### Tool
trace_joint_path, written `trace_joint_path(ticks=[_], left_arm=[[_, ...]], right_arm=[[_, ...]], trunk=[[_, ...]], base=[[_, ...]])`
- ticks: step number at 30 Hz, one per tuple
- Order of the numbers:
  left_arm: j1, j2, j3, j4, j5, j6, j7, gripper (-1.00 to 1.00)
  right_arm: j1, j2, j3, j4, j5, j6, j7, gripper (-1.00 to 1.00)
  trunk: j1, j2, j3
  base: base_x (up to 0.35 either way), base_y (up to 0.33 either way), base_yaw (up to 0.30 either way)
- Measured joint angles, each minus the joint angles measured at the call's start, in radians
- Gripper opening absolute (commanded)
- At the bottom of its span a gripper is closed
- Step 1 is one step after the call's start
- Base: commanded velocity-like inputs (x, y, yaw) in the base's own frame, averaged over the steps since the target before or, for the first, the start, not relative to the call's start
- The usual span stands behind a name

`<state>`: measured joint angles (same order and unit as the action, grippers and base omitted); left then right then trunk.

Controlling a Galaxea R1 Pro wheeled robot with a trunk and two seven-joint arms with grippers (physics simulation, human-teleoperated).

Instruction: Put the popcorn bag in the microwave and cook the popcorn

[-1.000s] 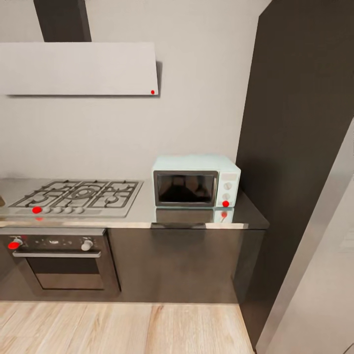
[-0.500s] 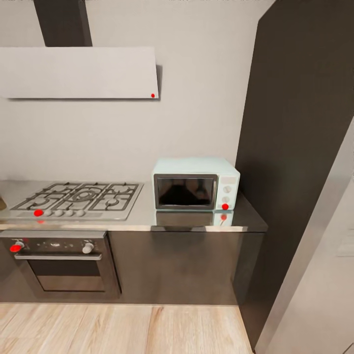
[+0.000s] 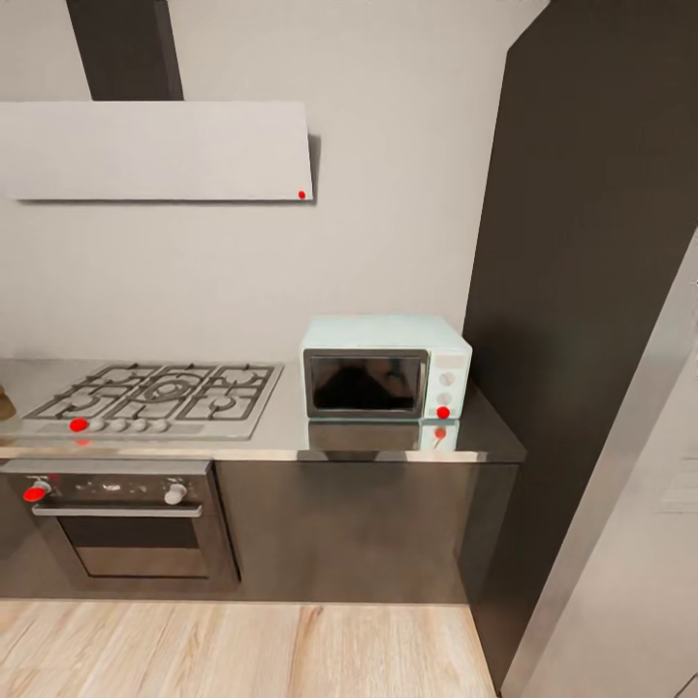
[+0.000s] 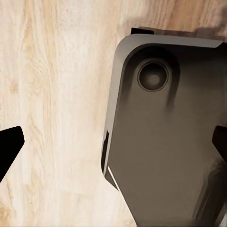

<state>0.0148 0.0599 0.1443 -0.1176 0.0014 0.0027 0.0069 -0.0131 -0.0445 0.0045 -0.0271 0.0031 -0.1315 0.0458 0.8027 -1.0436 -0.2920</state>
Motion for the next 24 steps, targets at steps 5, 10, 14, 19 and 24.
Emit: trace_joint_path(ticks=[5,10,14,19,24], left_arm=[[0.0,-0.001,0.0,0.0,0.0,0.002,0.0,1.0],[0.0,-0.003,0.0,0.0,0.0,0.003,0.0,1.0],[0.0,-0.002,0.0,0.001,0.0,0.003,-0.001,1.0],[0.0,-0.006,-0.001,0.002,0.0,0.004,-0.001,1.0],[0.0,-0.01,-0.002,0.002,0.0,0.003,-0.001,1.0]], right_arm=[[0.0,0.0,0.0,0.001,0.001,0.0,0.0,1.0],[0.0,0.0,-0.001,0.001,0.001,0.0,0.0,1.0],[0.0,0.0,-0.002,0.0,0.0,-0.001,-0.001,1.0],[0.0,-0.001,-0.003,-0.001,0.0,-0.003,-0.003,1.0],[0.0,-0.001,-0.003,-0.002,0.0,-0.003,-0.003,1.0]], trunk=[[-0.019,0.035,0.016],[-0.038,0.07,0.031],[-0.054,0.098,0.044],[-0.073,0.133,0.06],[-0.092,0.168,0.075]], base=[[0.0,0.0,0.0],[0.0,0.0,0.0],[0.0,0.0,0.0],[0.0,0.0,0.0],[0.0,0.0,0.0]])
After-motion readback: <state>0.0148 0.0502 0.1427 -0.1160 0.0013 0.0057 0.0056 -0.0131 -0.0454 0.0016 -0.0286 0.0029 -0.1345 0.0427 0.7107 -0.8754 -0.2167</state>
